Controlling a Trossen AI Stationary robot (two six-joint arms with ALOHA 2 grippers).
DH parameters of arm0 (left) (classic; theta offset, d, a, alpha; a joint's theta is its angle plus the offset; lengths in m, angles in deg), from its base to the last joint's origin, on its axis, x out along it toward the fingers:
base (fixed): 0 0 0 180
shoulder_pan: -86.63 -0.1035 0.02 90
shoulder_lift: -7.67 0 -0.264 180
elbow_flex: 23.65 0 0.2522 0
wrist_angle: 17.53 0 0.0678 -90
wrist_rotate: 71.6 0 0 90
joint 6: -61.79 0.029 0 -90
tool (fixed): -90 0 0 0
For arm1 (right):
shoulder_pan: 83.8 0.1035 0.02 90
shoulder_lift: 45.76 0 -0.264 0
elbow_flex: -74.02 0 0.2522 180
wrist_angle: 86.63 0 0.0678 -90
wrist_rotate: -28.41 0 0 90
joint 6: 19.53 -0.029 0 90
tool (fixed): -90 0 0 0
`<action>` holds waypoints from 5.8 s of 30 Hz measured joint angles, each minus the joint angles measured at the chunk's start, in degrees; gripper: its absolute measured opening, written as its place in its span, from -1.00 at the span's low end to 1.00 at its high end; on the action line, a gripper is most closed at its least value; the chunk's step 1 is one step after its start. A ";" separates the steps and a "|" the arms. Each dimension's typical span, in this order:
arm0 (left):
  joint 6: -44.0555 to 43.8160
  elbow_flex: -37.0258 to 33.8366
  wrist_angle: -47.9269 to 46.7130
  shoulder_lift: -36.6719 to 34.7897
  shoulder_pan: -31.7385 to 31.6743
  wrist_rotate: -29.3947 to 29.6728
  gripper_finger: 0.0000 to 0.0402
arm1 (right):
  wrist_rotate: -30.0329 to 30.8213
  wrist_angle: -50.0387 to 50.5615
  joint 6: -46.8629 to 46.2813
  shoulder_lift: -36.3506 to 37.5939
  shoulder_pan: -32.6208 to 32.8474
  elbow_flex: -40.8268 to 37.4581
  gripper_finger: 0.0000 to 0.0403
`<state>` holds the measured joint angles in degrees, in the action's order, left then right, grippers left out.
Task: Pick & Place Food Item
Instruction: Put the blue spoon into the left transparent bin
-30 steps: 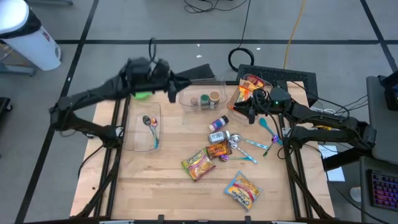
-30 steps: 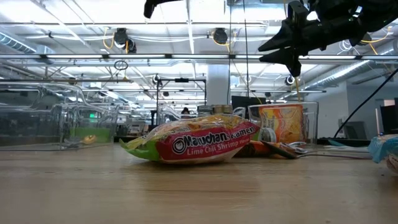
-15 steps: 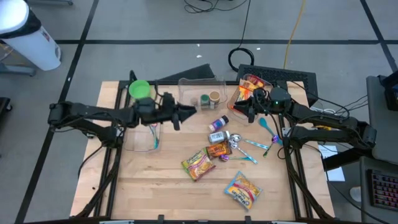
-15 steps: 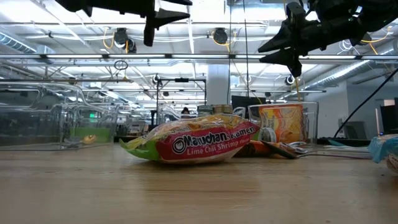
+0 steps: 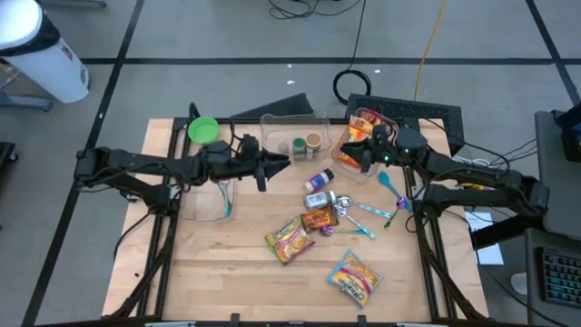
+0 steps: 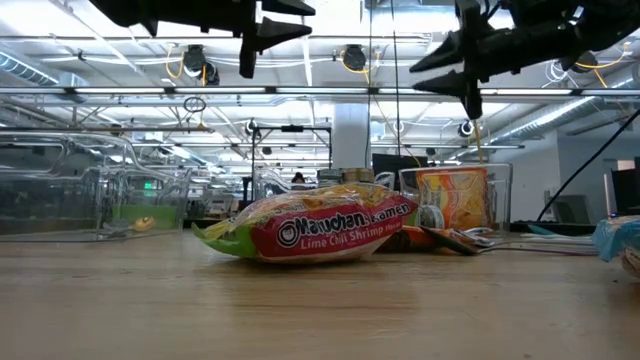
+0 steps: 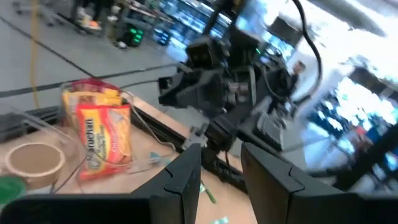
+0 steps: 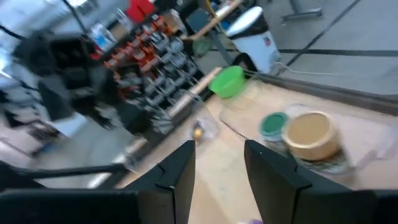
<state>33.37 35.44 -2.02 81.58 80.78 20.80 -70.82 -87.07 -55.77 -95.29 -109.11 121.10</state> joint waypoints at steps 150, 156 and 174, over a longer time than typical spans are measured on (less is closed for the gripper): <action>-3.61 0.09 -2.48 0.02 -1.93 -14.39 0.45 | 8.45 66.41 -6.39 -10.83 4.79 -1.07 -0.93; -3.39 0.09 -2.48 0.02 -1.95 -14.37 0.45 | 8.73 66.29 -10.22 -5.71 6.15 -1.03 -0.93; -3.81 0.09 -2.39 0.00 -1.53 -14.34 0.45 | 6.07 37.66 -18.51 5.15 9.18 -0.87 -0.93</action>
<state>29.56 35.52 -4.42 81.58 79.25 6.45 -64.75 -49.41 -74.29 -90.14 -99.93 120.22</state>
